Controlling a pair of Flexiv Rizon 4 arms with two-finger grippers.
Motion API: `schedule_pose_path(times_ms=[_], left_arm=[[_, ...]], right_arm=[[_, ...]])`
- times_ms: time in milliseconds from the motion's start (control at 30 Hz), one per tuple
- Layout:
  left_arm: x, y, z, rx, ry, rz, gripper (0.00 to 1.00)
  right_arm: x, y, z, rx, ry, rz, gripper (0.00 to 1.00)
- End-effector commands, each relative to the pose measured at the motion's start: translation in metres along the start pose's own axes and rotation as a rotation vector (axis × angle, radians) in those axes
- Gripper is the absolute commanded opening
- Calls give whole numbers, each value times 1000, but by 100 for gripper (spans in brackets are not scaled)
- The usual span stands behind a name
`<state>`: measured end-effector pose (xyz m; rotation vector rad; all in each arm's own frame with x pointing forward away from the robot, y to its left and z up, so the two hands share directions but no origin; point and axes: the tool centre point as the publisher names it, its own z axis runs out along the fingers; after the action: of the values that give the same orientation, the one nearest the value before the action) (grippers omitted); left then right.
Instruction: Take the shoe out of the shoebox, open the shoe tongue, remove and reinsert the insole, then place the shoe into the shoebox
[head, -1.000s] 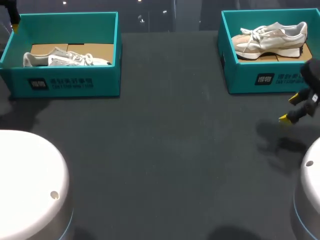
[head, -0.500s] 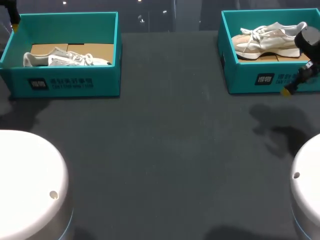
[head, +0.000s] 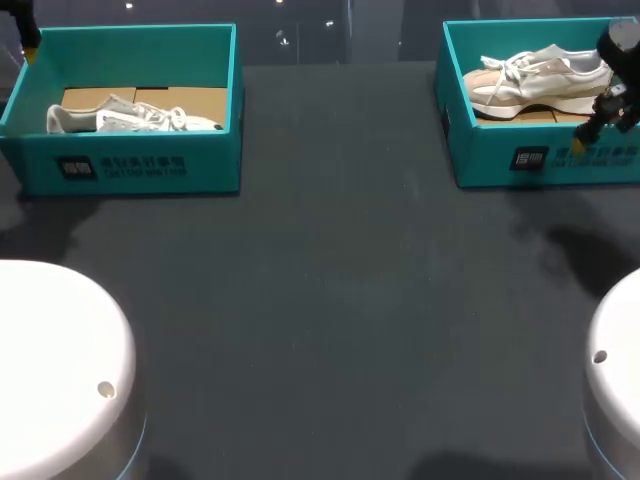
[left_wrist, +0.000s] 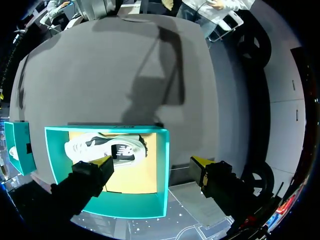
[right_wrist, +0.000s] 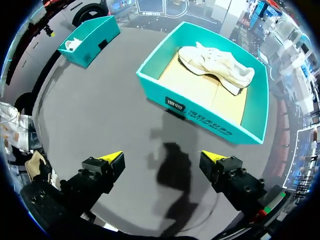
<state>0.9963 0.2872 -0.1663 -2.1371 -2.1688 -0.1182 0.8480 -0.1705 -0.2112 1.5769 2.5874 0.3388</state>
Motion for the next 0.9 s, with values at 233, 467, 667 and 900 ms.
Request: schedule_pose_path(times_ms=[233, 467, 667, 900], left_arm=[[0, -1, -1, -1, 2, 0, 100], [0, -1, -1, -1, 2, 0, 100], [0, -1, -1, -1, 2, 0, 100], [0, -1, -1, -1, 2, 0, 100]], right_arm=[[-56, 91, -7, 182, -70, 262, 100], [-63, 102, -10, 168, -98, 275, 100], [-63, 102, -10, 168, -98, 275, 100], [-90, 147, 9, 284, -229, 398, 100]])
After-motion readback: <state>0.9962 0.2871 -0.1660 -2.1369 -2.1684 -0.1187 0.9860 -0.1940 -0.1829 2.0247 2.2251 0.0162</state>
